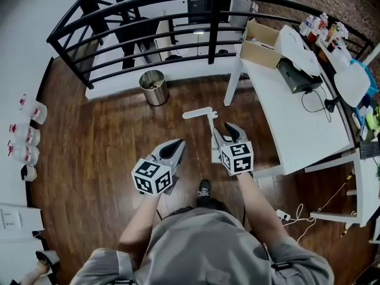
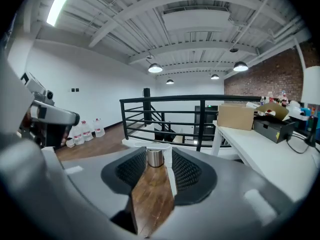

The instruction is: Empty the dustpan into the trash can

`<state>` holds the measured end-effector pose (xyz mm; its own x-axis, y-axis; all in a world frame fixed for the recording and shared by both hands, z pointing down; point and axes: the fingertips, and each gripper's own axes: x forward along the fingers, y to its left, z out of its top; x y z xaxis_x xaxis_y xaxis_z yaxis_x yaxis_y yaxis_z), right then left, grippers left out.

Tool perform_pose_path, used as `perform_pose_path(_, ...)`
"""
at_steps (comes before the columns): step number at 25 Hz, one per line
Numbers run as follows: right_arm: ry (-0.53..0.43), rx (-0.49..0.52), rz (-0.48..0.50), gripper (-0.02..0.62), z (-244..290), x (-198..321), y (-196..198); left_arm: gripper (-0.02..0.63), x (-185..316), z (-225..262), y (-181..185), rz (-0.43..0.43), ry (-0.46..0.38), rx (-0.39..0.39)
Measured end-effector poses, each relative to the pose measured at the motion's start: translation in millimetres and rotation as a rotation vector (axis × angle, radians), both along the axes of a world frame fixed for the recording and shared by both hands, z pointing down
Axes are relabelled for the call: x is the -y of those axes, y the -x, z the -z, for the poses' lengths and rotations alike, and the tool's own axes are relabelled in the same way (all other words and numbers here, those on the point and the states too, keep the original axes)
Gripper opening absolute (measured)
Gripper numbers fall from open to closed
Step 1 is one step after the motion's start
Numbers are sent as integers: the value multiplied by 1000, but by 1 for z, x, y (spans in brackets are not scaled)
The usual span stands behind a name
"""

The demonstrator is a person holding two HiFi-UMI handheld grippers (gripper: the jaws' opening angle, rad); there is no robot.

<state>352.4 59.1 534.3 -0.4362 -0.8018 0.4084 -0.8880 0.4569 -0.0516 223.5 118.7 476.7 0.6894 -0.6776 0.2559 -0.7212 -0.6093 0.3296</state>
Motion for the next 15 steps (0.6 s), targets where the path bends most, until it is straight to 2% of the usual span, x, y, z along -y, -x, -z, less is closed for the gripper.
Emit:
perform_pose_path(7,77,-39,-19,280,-56,64,10,6,48,-11,7,16,30,27)
perform_pose_path(10,91,-74,-52,284,-81,78,15,5,62,-20,17,9,47,23)
perform_pose_path(12,90,-100,-84,309,-97,93,15,5,73,-27,22,-2,60,18)
perform_pose_path(15,86,-108,-139,319,-113,112,16,6,87,-39,28,-44,83,22)
